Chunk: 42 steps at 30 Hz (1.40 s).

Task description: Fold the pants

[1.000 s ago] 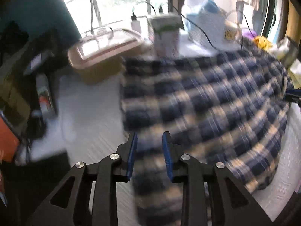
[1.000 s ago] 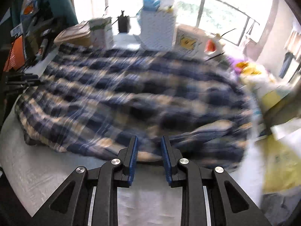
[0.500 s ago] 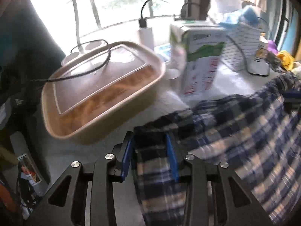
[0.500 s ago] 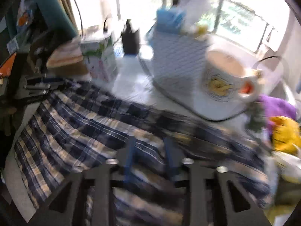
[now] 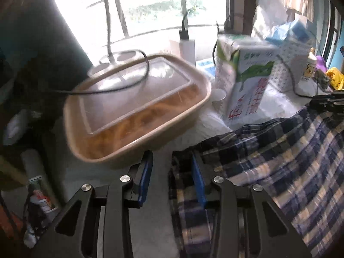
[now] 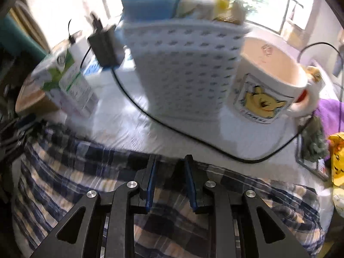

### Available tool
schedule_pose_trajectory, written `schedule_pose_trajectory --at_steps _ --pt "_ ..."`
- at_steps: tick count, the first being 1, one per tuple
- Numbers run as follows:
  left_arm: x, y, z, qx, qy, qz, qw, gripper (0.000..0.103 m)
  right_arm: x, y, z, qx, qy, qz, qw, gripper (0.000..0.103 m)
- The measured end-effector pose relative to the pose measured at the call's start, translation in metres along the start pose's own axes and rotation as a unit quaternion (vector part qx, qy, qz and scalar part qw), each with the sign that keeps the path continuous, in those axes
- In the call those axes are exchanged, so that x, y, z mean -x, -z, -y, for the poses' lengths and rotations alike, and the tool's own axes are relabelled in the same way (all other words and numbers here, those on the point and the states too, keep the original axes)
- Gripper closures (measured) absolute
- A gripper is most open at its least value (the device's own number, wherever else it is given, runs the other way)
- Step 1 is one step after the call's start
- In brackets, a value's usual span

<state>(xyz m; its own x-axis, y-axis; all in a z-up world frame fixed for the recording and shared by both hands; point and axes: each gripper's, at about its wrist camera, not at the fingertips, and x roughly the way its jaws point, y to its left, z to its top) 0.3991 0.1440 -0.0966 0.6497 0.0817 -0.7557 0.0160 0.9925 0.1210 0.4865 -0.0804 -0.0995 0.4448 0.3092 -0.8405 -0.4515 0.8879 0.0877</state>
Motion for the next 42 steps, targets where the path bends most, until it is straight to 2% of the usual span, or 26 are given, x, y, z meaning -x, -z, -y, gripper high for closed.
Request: schedule_pose_trajectory --at_steps 4,7,8,11,12,15,16,18,19,24,29,32,33,35,38,40,42 --pt "0.043 0.009 0.005 -0.007 0.015 0.026 0.9995 0.066 0.045 0.022 0.000 0.008 0.003 0.047 0.999 0.076" --pt "0.068 0.020 0.021 -0.024 0.044 0.033 0.9982 0.065 0.071 0.054 -0.007 0.024 -0.019 0.051 0.998 0.076" --pt "0.075 0.024 0.028 -0.025 0.058 0.032 0.9975 0.065 0.076 0.066 -0.011 0.030 -0.024 0.052 0.998 0.076" --pt "0.084 0.036 0.050 -0.033 0.134 0.020 0.9902 0.065 0.078 0.101 -0.031 0.058 -0.041 0.042 0.997 0.076" --pt "0.081 0.041 0.061 -0.045 0.146 0.010 0.9881 0.065 0.075 0.111 -0.037 0.069 -0.040 0.037 0.996 0.076" --pt "0.060 0.048 0.074 -0.060 0.137 -0.027 0.9884 0.065 0.059 0.141 -0.044 0.082 -0.019 0.015 0.996 0.076" --pt "0.051 0.048 0.072 -0.053 0.139 -0.038 0.9882 0.065 0.064 0.149 -0.045 0.089 -0.013 0.038 0.995 0.076" --pt "0.035 0.052 0.064 -0.034 0.125 -0.057 0.9899 0.065 0.070 0.157 -0.045 0.097 -0.006 0.039 0.995 0.076" --pt "0.034 0.052 0.061 -0.031 0.127 -0.045 0.9904 0.065 0.073 0.162 -0.043 0.094 -0.007 0.038 0.995 0.076" --pt "0.024 0.042 0.049 -0.042 0.095 -0.040 0.9938 0.063 0.088 0.191 -0.030 0.093 -0.006 0.036 0.995 0.075" --pt "0.017 0.034 0.031 -0.031 0.086 -0.043 0.9949 0.063 0.093 0.218 -0.029 0.078 -0.010 0.048 0.996 0.075" --pt "0.025 0.035 0.019 -0.010 0.045 -0.051 0.9976 0.063 0.101 0.231 -0.024 0.067 -0.007 0.047 0.997 0.074" --pt "0.033 0.035 0.016 -0.004 0.044 -0.045 0.9980 0.063 0.103 0.233 -0.023 0.061 -0.002 0.044 0.997 0.074" --pt "0.055 0.038 0.016 -0.003 0.046 -0.030 0.9985 0.063 0.109 0.236 -0.019 0.049 0.007 0.046 0.998 0.074" --pt "0.087 0.048 0.032 -0.010 0.066 -0.014 0.9977 0.063 0.131 0.233 -0.007 0.017 0.002 0.091 0.996 0.074" --pt "0.102 0.060 0.052 -0.017 0.092 -0.014 0.9955 0.063 0.142 0.225 0.000 0.010 0.009 0.120 0.993 0.074" --pt "0.108 0.072 0.074 -0.023 0.124 -0.028 0.9917 0.063 0.140 0.213 0.010 0.001 0.028 0.133 0.991 0.068"
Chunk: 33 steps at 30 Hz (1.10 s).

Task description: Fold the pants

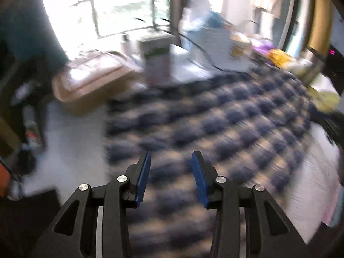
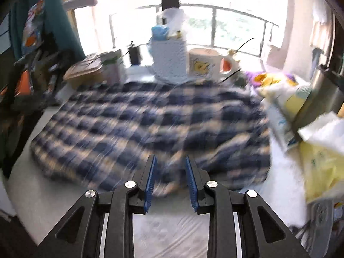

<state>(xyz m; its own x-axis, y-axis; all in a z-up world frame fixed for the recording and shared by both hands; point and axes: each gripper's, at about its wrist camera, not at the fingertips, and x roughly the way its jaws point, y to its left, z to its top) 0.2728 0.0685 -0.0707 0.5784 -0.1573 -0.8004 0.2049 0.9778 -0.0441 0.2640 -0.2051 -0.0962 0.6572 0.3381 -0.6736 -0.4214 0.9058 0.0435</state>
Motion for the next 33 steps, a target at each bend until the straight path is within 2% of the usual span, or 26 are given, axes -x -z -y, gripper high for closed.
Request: schedule_pose_trajectory --at_steps 3,4,6,7,8,9,12,16,19,21,24,27,30,33 --pt "-0.009 0.016 0.029 -0.010 0.022 -0.025 0.9994 0.063 -0.018 -0.013 0.018 -0.021 0.029 0.008 0.999 0.061" --pt "-0.016 0.021 0.037 -0.006 0.028 -0.036 0.9990 0.063 -0.025 -0.014 0.023 -0.026 0.030 0.002 0.999 0.058" --pt "-0.025 0.032 0.039 0.005 0.030 -0.053 0.9981 0.063 -0.043 -0.009 0.033 -0.028 0.047 -0.038 0.998 0.058" --pt "-0.023 0.035 0.039 -0.002 0.027 -0.036 0.9990 0.063 -0.052 -0.004 0.038 -0.029 0.051 -0.061 0.996 0.058" --pt "-0.022 0.036 0.038 -0.007 0.024 -0.035 0.9991 0.063 -0.055 0.002 0.041 -0.031 0.048 -0.071 0.996 0.058" --pt "-0.021 0.036 0.036 -0.005 0.027 -0.035 0.9990 0.063 -0.051 0.007 0.043 -0.029 0.041 -0.059 0.997 0.058" --pt "-0.019 0.035 0.031 -0.010 0.031 -0.037 0.9988 0.063 -0.042 0.017 0.043 -0.019 0.035 -0.061 0.997 0.058" --pt "-0.025 0.032 0.025 -0.030 0.005 -0.041 0.9987 0.062 -0.033 0.031 0.043 -0.004 0.035 -0.067 0.997 0.058" --pt "-0.025 0.030 0.009 -0.004 -0.035 -0.051 0.9981 0.062 -0.024 0.039 0.045 -0.006 0.034 -0.082 0.996 0.058" --pt "-0.017 0.031 -0.010 0.029 -0.046 -0.045 0.9975 0.062 -0.015 0.042 0.045 -0.009 0.046 -0.091 0.995 0.058" --pt "-0.009 0.031 -0.035 0.079 -0.063 -0.029 0.9944 0.062 -0.001 0.033 0.052 -0.030 0.046 -0.070 0.996 0.058" --pt "0.002 0.026 -0.039 0.108 -0.039 -0.001 0.9934 0.062 0.004 0.016 0.058 -0.046 0.050 -0.045 0.997 0.058" --pt "-0.001 0.019 -0.033 0.098 -0.032 0.004 0.9947 0.062 -0.005 -0.009 0.061 -0.044 0.051 -0.024 0.997 0.058" --pt "-0.014 0.014 -0.028 0.086 -0.032 -0.011 0.9957 0.062 -0.030 -0.039 0.067 -0.040 0.052 -0.017 0.998 0.058"
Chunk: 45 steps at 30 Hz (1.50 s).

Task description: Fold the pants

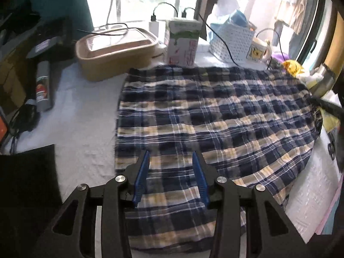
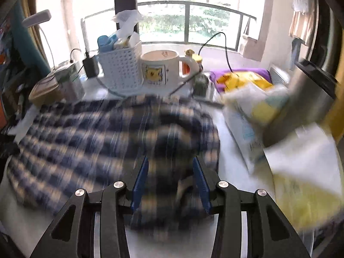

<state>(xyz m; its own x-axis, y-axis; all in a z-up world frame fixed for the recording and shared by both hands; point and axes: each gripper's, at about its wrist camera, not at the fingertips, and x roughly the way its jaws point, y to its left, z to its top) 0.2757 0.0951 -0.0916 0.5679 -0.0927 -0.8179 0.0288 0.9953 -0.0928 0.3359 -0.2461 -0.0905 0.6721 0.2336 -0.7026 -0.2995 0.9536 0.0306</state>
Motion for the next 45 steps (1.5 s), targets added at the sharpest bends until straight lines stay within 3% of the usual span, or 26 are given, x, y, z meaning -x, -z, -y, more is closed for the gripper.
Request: schedule_pose_trajectory --at_steps 5,15,19,21,23,25,29,32,35,43,45 --pt "-0.018 0.001 -0.005 0.007 0.000 -0.016 0.9998 0.062 -0.050 -0.021 0.012 -0.012 0.003 -0.054 0.998 0.058" --pt "-0.026 -0.004 -0.009 -0.012 -0.013 -0.001 0.9998 0.062 -0.075 -0.024 0.009 0.004 0.012 -0.056 0.998 0.054" --pt "-0.019 -0.014 -0.015 0.003 -0.028 0.004 0.9996 0.062 -0.060 -0.028 0.008 0.013 0.025 -0.049 0.998 0.054" --pt "-0.007 -0.019 -0.014 0.005 -0.024 0.023 0.9994 0.062 -0.044 -0.027 0.009 0.014 0.035 -0.035 0.999 0.047" --pt "0.001 -0.020 -0.013 0.008 -0.021 0.035 0.9991 0.062 -0.023 -0.023 0.015 0.004 0.046 -0.017 0.999 0.031" --pt "0.008 -0.018 -0.010 0.012 -0.014 0.040 0.9990 0.062 -0.007 -0.017 0.023 -0.013 0.052 -0.005 0.999 0.027" --pt "0.014 -0.007 -0.002 0.010 -0.001 0.042 0.9991 0.060 0.019 0.006 0.041 -0.057 0.064 0.004 0.996 0.026" --pt "0.014 0.004 0.005 0.008 0.006 0.040 0.9991 0.052 0.028 0.031 0.051 -0.092 0.074 -0.001 0.993 0.026" --pt "0.009 0.012 0.004 0.013 0.011 0.026 0.9995 0.052 0.031 0.048 0.047 -0.097 0.073 -0.005 0.993 0.026" --pt "0.020 0.023 -0.011 0.030 0.001 0.031 0.9991 0.052 0.009 0.074 0.035 -0.168 0.005 -0.032 0.985 0.026" --pt "0.021 0.027 -0.017 0.038 -0.001 0.031 0.9988 0.052 0.006 0.075 0.034 -0.185 0.000 -0.021 0.983 0.026"
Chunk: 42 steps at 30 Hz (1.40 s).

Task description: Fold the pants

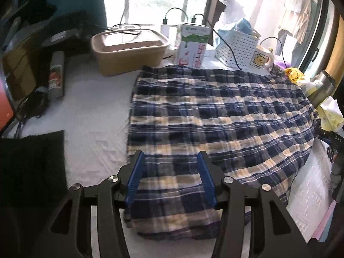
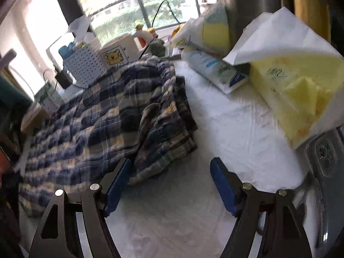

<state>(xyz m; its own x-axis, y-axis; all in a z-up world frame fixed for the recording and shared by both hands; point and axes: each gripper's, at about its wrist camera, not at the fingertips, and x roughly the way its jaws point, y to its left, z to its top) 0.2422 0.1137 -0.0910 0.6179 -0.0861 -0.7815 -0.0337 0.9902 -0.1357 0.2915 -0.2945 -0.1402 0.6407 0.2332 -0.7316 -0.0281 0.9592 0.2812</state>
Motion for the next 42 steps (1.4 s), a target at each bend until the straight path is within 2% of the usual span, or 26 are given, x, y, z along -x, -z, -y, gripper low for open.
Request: schedule_pose_trajectory --at_steps 4,12,13,14,16,18,28,37,42 --pt "-0.002 0.005 -0.011 0.012 -0.008 -0.003 0.9999 0.052 -0.009 -0.011 -0.001 -0.031 -0.022 0.007 0.999 0.026" --pt "-0.008 0.007 -0.025 0.029 -0.016 -0.004 0.9994 0.052 -0.033 -0.030 -0.020 -0.030 0.004 0.023 0.999 0.026" --pt "-0.008 0.007 -0.026 0.030 -0.016 -0.004 0.9994 0.052 -0.035 -0.032 -0.019 -0.033 0.002 0.024 0.999 0.032" --pt "-0.008 0.006 -0.026 0.030 -0.016 -0.003 0.9994 0.052 -0.036 -0.034 -0.019 -0.037 0.007 0.027 0.999 0.047" --pt "-0.008 0.006 -0.027 0.031 -0.015 -0.002 0.9994 0.052 -0.037 -0.037 -0.015 -0.042 0.022 0.029 0.998 0.068" --pt "-0.007 0.006 -0.026 0.031 -0.011 0.001 0.9995 0.052 -0.036 -0.038 -0.009 -0.052 0.013 0.030 0.998 0.073" --pt "0.002 0.011 -0.017 0.016 0.015 0.014 0.9997 0.052 0.018 -0.058 -0.049 0.012 0.005 0.103 0.995 0.076" --pt "0.020 0.028 -0.036 0.021 0.019 0.026 0.9993 0.051 0.061 -0.066 -0.127 0.092 -0.018 0.153 0.984 0.076" --pt "0.030 0.038 -0.052 0.023 0.023 0.029 0.9990 0.051 0.070 -0.057 -0.175 0.128 -0.047 0.158 0.978 0.076"
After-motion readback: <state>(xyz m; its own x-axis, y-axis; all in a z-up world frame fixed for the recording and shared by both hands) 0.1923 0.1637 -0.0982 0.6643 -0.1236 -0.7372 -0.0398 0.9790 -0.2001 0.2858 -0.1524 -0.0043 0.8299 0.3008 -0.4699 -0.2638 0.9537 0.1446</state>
